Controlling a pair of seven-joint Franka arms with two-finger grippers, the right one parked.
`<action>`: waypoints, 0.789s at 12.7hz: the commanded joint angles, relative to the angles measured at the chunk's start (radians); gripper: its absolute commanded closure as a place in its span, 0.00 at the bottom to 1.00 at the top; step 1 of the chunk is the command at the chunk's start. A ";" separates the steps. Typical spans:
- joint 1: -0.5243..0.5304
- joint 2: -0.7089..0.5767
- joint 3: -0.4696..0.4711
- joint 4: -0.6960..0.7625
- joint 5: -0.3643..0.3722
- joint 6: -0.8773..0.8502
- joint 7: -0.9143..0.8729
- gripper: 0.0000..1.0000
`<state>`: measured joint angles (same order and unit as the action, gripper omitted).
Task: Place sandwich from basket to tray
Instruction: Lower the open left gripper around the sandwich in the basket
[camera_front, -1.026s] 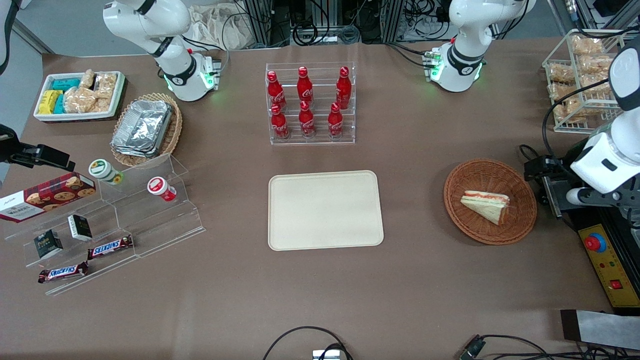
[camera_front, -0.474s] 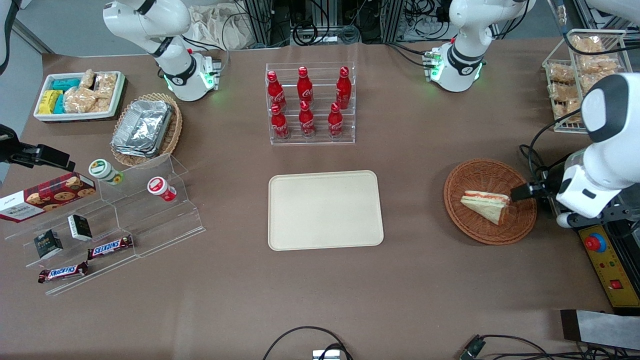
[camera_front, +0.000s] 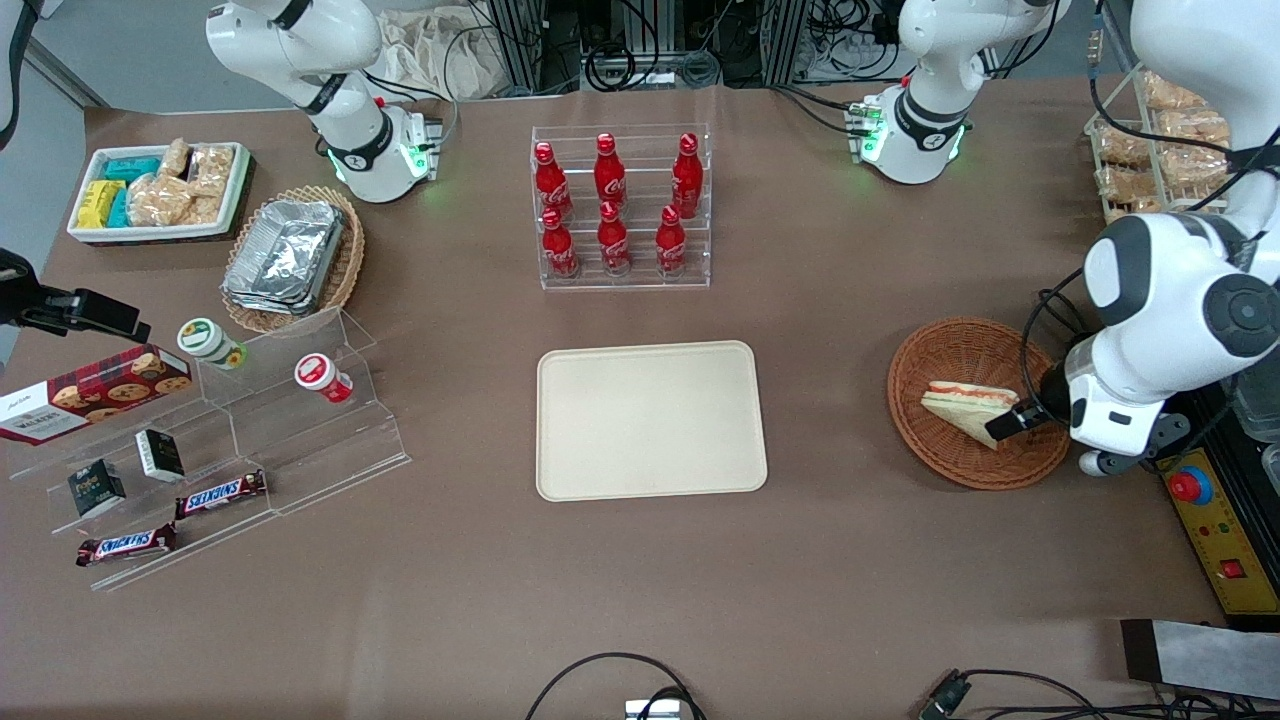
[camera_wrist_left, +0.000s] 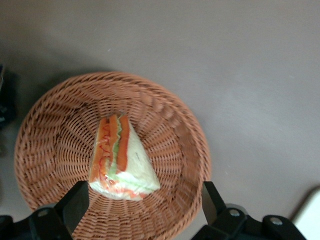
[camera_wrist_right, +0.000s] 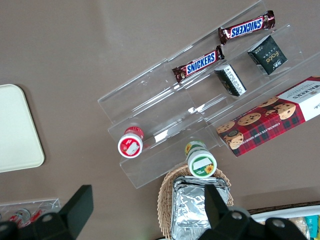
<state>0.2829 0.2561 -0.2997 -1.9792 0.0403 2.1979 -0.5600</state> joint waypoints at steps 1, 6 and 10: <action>0.013 0.002 -0.006 -0.043 0.000 0.034 -0.116 0.00; 0.024 0.017 0.036 -0.083 0.012 0.042 -0.215 0.00; 0.016 0.074 0.042 -0.072 0.012 0.112 -0.266 0.00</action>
<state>0.3018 0.3026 -0.2524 -2.0539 0.0410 2.2608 -0.7703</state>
